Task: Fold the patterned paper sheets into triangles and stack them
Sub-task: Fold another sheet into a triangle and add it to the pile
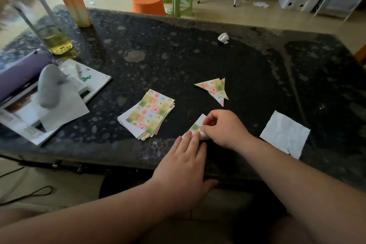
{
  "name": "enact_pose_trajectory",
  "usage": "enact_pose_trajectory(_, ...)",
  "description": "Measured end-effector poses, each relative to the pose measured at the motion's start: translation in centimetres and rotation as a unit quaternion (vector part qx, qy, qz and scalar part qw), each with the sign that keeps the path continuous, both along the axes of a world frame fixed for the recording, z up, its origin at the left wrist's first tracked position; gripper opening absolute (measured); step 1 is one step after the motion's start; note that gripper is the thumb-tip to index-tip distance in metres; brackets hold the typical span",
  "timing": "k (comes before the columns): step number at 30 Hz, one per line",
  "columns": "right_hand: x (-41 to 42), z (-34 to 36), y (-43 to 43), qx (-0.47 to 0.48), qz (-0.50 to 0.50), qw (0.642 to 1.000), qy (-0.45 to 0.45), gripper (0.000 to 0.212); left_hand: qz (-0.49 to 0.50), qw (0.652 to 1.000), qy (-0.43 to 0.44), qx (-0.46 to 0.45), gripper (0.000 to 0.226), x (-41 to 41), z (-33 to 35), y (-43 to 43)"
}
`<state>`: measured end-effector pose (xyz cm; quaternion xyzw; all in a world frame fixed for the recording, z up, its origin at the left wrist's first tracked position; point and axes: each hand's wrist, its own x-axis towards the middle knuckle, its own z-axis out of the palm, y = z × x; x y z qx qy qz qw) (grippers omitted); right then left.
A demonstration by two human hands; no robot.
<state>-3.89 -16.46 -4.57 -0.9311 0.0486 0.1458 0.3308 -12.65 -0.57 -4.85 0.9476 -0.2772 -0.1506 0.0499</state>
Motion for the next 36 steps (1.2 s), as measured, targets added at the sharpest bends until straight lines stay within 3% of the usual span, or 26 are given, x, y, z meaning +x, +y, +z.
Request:
enact_pose_trajectory(6, 0.0, -0.2, 0.0, -0.007, -0.004, 1.000, 0.001, 0.009, -0.014, 0.999, 0.020, 0.046, 0.098, -0.1, -0.7, -0.7)
enact_pose_trajectory(36, 0.4, 0.0, 0.1, -0.004, -0.015, 1.000, 0.005, 0.009, -0.015, 1.000, 0.010, 0.024, 0.091, -0.5, -1.3, -1.7)
